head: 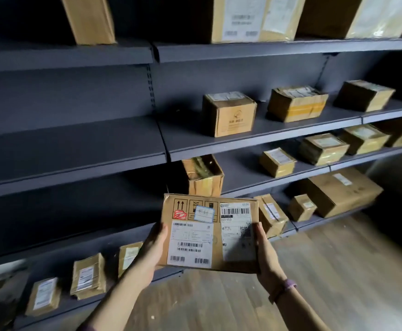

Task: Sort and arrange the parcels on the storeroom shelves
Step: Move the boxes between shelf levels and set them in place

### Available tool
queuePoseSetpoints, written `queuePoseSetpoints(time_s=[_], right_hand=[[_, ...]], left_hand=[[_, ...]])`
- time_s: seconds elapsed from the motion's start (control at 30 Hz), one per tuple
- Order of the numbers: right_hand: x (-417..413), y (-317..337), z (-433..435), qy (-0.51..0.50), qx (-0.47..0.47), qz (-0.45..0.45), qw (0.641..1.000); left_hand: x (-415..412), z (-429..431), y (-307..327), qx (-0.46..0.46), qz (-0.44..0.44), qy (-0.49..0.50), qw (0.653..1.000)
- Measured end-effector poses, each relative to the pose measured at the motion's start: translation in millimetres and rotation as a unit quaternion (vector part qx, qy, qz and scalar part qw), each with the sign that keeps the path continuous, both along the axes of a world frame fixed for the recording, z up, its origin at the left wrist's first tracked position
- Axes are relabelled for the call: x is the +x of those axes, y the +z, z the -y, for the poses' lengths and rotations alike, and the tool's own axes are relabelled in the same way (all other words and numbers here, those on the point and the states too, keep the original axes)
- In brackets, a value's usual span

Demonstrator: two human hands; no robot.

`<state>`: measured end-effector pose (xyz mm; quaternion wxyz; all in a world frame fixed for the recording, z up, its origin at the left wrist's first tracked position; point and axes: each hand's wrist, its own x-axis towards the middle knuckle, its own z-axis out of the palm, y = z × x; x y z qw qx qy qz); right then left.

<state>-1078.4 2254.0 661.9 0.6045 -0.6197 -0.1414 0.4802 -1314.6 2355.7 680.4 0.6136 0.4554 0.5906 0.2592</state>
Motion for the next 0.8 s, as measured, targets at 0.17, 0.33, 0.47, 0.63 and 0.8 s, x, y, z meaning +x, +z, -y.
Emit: queuePoseSetpoints(time_s=[0.17,0.33,0.47,0.63,0.8], right_hand=[[47.3,4.5,48.9,-0.12,-0.057,0.029,0.991],[86.6,19.0,106.0,-0.237,-0.049,0.034,0.97],[128.5,26.4,151.0,-0.311,-0.047,0.036,0.949],[193.1,28.9,193.1,-0.364,-0.024,0.044,0.93],[282.4,24.9,222.7,-0.395,-0.016,0.042,0.918]], left_hand=[[79.8,6.1,-3.7,-0.02,0.029,-0.114,0.993],[167.9,17.1,-0.2,-0.004,0.001,-0.234,0.972],[246.3,37.8,4.5,-0.005,0.016,-0.316,0.949],[344.1,67.5,8.2,-0.003,0.052,-0.368,0.928],[446.3,93.7,7.8,0.0,0.035,-0.422,0.906]])
